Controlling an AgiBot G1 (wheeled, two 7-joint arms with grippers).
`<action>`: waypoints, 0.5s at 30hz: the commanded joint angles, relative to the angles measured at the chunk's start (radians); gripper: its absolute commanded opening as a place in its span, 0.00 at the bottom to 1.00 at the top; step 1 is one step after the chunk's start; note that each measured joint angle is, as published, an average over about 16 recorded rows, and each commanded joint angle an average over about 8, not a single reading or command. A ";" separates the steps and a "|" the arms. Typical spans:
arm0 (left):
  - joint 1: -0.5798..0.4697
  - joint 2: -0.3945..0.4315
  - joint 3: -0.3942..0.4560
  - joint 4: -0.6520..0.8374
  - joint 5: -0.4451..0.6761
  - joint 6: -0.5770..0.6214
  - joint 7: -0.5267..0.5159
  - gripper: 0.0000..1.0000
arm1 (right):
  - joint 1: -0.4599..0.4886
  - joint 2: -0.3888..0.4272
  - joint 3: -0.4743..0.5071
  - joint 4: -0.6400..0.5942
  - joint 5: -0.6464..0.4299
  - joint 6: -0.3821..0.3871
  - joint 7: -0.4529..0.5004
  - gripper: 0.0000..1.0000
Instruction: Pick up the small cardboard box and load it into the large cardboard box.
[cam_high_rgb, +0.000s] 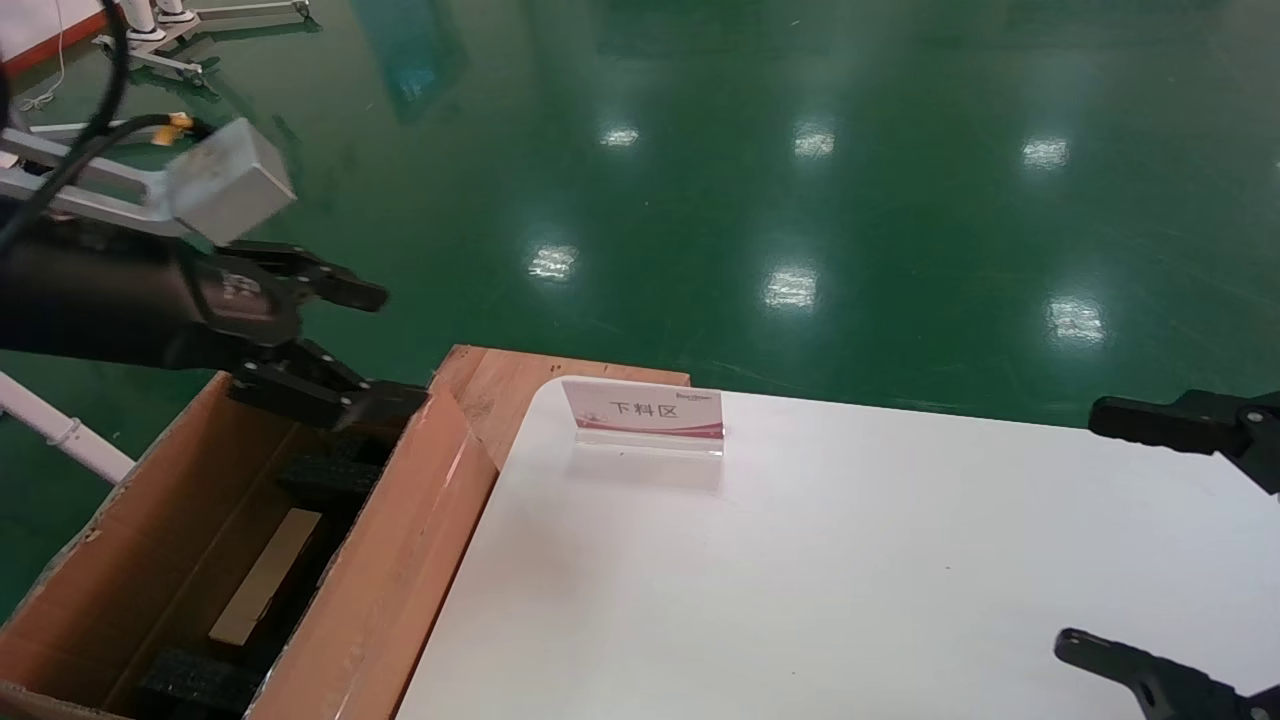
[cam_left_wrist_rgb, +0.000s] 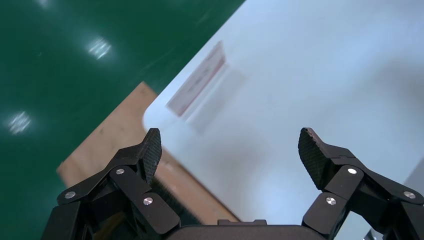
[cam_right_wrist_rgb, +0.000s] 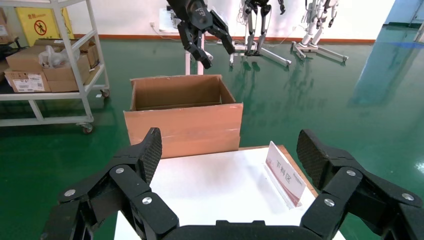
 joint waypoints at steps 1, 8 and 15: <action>0.055 0.014 -0.054 0.003 -0.016 0.005 0.023 1.00 | 0.000 0.000 0.000 0.000 0.000 0.000 0.000 1.00; 0.248 0.064 -0.241 0.013 -0.073 0.022 0.104 1.00 | 0.000 0.000 0.000 0.000 0.000 0.000 0.000 1.00; 0.439 0.114 -0.427 0.022 -0.129 0.038 0.185 1.00 | 0.000 0.000 -0.001 0.000 0.000 0.000 0.000 1.00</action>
